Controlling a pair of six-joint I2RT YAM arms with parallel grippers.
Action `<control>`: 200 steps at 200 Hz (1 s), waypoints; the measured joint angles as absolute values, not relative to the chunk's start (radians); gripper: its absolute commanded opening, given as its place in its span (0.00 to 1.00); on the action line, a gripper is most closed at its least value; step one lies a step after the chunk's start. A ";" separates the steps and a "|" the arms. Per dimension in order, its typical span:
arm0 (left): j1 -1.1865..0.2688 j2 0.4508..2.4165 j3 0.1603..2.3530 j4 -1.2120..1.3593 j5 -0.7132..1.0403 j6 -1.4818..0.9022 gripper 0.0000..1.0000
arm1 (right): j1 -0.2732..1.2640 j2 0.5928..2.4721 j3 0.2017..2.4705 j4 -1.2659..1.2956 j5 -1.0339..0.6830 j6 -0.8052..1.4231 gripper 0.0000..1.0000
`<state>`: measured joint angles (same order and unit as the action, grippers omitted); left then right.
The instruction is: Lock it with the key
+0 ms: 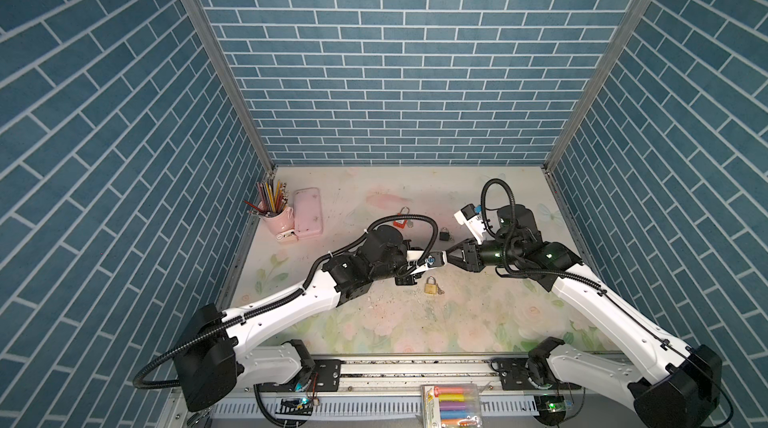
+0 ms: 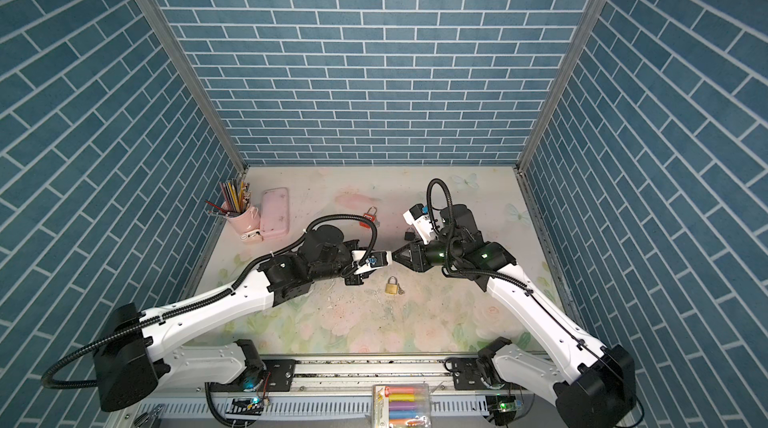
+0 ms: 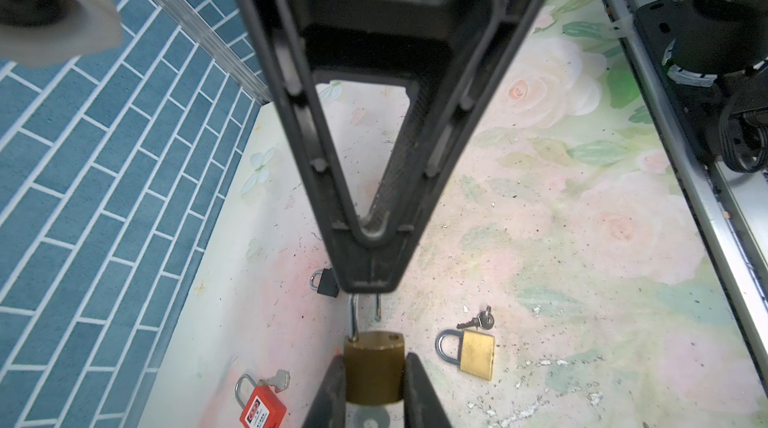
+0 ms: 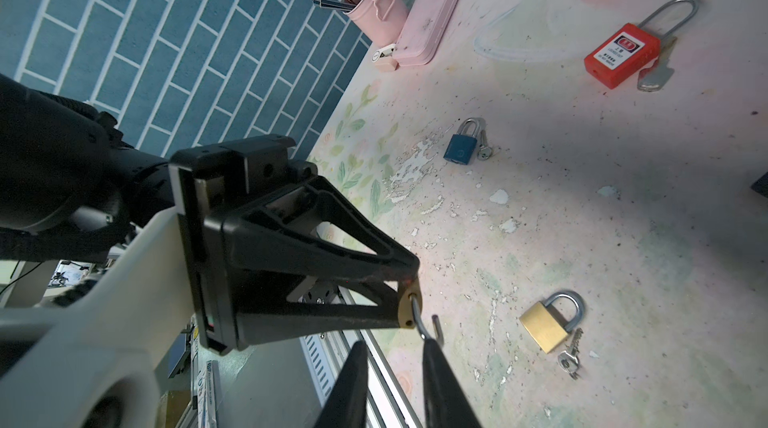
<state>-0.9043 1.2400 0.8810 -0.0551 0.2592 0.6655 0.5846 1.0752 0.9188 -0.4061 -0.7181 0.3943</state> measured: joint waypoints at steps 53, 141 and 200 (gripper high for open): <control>-0.912 1.243 0.888 -0.056 0.256 0.665 0.11 | 0.585 1.076 0.907 -0.402 -0.731 0.395 0.17; -0.932 1.245 0.892 -0.055 0.233 0.665 0.10 | 0.575 1.079 0.907 -0.400 -0.690 0.408 0.32; -0.934 1.247 0.900 -0.067 0.233 0.667 0.09 | 0.525 1.014 0.914 -0.410 -0.657 0.368 0.38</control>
